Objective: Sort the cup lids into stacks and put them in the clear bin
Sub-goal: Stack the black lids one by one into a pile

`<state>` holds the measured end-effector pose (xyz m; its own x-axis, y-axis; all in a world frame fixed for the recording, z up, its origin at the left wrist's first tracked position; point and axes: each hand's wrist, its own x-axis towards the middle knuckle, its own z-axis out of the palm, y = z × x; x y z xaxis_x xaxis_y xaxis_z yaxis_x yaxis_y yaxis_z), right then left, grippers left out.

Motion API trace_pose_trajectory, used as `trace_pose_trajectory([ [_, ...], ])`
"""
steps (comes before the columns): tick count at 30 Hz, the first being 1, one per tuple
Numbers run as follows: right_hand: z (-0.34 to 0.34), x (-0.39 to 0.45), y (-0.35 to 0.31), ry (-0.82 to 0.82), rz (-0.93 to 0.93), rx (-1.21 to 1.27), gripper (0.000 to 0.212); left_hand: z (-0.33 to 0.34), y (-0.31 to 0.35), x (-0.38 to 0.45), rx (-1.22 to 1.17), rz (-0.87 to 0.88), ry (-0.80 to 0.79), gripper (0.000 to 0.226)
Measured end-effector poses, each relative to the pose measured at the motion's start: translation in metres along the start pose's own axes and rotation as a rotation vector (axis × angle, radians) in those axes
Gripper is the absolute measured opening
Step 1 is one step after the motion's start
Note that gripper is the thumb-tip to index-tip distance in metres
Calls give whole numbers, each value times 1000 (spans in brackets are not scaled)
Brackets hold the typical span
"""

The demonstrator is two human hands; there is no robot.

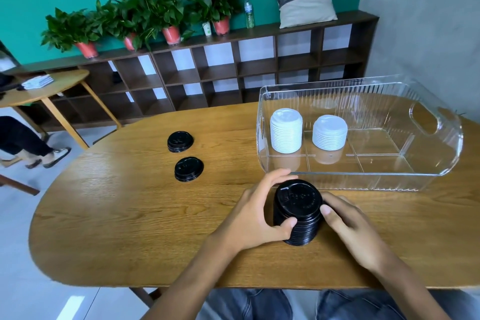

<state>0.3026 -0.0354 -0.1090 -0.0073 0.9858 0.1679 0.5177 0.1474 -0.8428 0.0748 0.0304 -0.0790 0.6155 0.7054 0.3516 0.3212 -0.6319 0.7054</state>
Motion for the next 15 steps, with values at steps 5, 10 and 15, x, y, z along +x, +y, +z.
trace_pose_trajectory([
  [5,0,-4,-7,7,-23,-19,50,2,0,-4,16,34,-46,71],
  [10,1,-4,-7,30,-29,-16,47,-16,-12,-8,-1,132,200,55],
  [15,0,-4,0,37,18,91,49,-84,-71,-10,256,-393,733,49],
])
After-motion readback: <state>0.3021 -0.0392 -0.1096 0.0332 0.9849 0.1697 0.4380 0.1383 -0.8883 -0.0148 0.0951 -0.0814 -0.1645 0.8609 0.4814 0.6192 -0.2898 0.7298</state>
